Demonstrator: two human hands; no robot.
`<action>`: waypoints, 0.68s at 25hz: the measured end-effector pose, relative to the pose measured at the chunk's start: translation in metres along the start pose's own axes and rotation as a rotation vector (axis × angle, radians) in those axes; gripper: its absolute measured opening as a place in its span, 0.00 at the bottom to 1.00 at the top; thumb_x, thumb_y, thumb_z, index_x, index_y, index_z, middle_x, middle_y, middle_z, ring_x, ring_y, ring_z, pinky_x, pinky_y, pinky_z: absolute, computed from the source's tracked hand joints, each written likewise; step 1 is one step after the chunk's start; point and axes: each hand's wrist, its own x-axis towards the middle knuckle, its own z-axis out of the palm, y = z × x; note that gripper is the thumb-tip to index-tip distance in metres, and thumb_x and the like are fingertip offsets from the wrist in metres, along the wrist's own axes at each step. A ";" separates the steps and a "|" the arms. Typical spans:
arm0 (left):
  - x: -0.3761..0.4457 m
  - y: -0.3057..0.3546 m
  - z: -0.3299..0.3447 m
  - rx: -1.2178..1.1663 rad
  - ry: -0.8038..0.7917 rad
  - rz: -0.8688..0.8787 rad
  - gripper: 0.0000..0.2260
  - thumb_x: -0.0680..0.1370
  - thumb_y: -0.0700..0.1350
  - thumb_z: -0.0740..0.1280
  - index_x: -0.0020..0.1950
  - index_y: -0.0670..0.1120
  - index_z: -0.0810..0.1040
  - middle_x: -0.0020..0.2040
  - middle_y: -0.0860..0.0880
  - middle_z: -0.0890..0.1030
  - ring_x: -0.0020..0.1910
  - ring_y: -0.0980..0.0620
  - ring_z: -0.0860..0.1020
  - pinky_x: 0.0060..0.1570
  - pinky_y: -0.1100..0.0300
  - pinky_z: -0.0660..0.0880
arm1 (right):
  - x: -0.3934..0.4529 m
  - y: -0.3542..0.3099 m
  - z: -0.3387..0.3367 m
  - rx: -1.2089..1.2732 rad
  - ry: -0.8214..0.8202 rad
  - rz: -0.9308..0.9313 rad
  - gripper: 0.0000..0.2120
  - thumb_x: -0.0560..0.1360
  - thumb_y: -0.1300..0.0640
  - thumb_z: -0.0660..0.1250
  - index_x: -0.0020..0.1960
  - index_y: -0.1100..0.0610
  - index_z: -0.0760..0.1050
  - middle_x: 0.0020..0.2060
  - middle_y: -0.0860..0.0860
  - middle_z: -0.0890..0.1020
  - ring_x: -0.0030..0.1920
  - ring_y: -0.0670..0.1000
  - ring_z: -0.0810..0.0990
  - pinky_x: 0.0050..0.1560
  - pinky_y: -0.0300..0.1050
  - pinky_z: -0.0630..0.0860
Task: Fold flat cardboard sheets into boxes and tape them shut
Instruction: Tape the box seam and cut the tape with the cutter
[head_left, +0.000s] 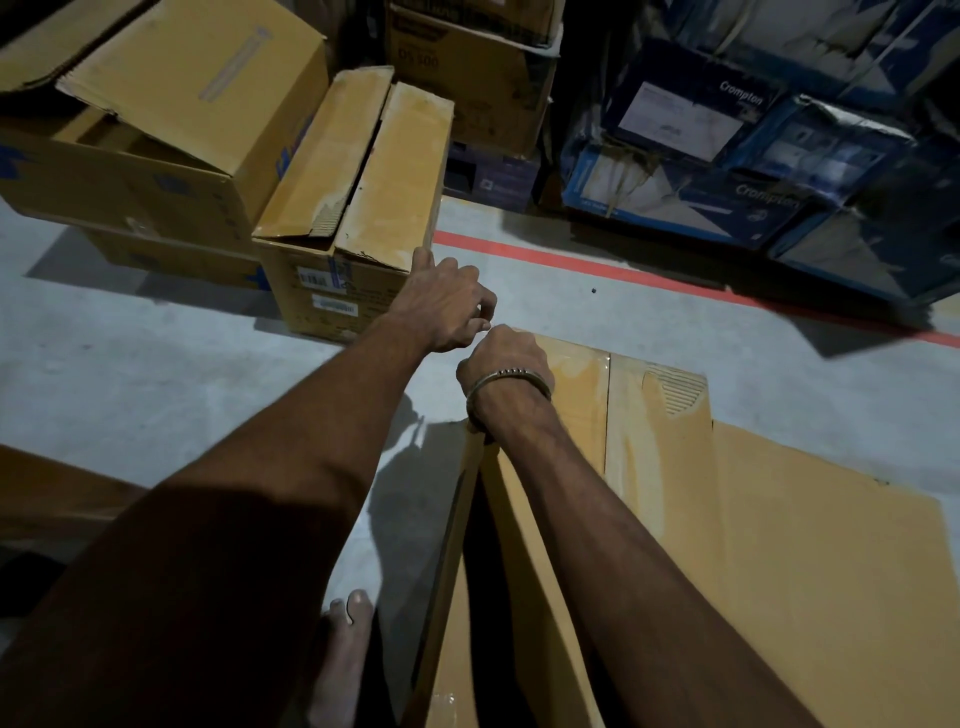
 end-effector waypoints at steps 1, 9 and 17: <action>0.000 0.000 0.000 -0.001 -0.002 0.005 0.13 0.83 0.60 0.62 0.60 0.58 0.82 0.58 0.47 0.79 0.58 0.45 0.75 0.62 0.43 0.63 | 0.001 0.000 0.000 -0.012 0.009 -0.005 0.13 0.80 0.59 0.66 0.65 0.56 0.78 0.60 0.56 0.82 0.60 0.59 0.82 0.58 0.52 0.81; 0.001 0.003 0.001 0.016 -0.015 0.031 0.12 0.83 0.60 0.62 0.59 0.58 0.81 0.59 0.48 0.79 0.60 0.44 0.75 0.64 0.41 0.63 | 0.003 0.001 0.006 0.039 -0.001 0.006 0.11 0.79 0.59 0.67 0.61 0.57 0.79 0.57 0.57 0.83 0.56 0.59 0.83 0.56 0.52 0.82; 0.002 -0.012 0.009 -0.087 0.035 -0.071 0.11 0.82 0.59 0.63 0.58 0.58 0.82 0.57 0.48 0.79 0.58 0.45 0.76 0.59 0.43 0.63 | -0.020 0.024 0.007 0.253 -0.140 0.079 0.11 0.74 0.54 0.65 0.50 0.61 0.76 0.45 0.57 0.83 0.38 0.58 0.85 0.38 0.46 0.82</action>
